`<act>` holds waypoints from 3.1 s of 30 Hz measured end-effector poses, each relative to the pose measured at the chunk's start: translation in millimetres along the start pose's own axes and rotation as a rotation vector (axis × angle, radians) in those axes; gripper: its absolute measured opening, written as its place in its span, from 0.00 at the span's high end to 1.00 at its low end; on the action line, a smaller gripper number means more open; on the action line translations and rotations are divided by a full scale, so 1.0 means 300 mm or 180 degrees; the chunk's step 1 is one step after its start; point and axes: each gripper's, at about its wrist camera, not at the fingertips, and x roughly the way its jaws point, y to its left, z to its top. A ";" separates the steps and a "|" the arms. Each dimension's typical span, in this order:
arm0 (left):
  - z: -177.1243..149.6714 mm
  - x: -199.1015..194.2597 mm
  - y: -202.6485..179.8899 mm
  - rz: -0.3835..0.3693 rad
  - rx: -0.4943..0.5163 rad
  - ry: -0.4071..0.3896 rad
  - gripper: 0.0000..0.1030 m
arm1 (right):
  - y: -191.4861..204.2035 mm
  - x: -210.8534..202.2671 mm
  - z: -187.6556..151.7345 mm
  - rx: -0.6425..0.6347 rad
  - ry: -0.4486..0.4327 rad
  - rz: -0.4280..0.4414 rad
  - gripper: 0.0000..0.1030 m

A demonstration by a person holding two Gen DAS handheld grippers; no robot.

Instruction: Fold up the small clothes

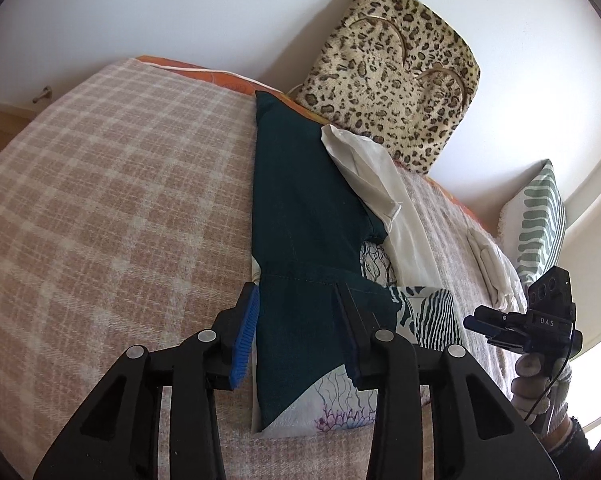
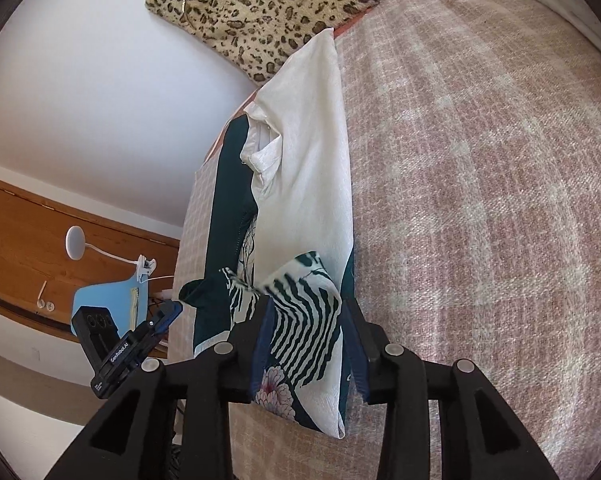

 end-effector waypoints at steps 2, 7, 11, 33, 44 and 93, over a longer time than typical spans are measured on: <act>0.003 -0.031 -0.015 -0.0006 0.0070 -0.0097 0.65 | 0.029 -0.033 -0.005 -0.0216 -0.0123 -0.0150 0.63; -0.049 -0.039 -0.105 -0.0053 0.0494 -0.0047 0.65 | 0.190 -0.024 -0.085 -0.1210 -0.0182 -0.0489 0.70; -0.121 0.013 -0.183 0.0048 0.0937 0.0116 0.65 | 0.317 0.071 -0.217 -0.2141 -0.0052 -0.0793 0.72; -0.006 0.045 -0.017 0.0296 0.0547 0.0088 0.59 | 0.211 0.070 -0.083 -0.1860 -0.0223 -0.1318 0.67; 0.191 0.264 0.132 -0.0135 -0.0145 0.0472 0.49 | 0.053 0.135 0.126 -0.1104 -0.0019 -0.0916 0.62; 0.874 0.871 0.260 -0.0736 -0.0381 0.0555 0.62 | -0.081 0.560 0.996 -0.0538 -0.0020 0.0114 0.65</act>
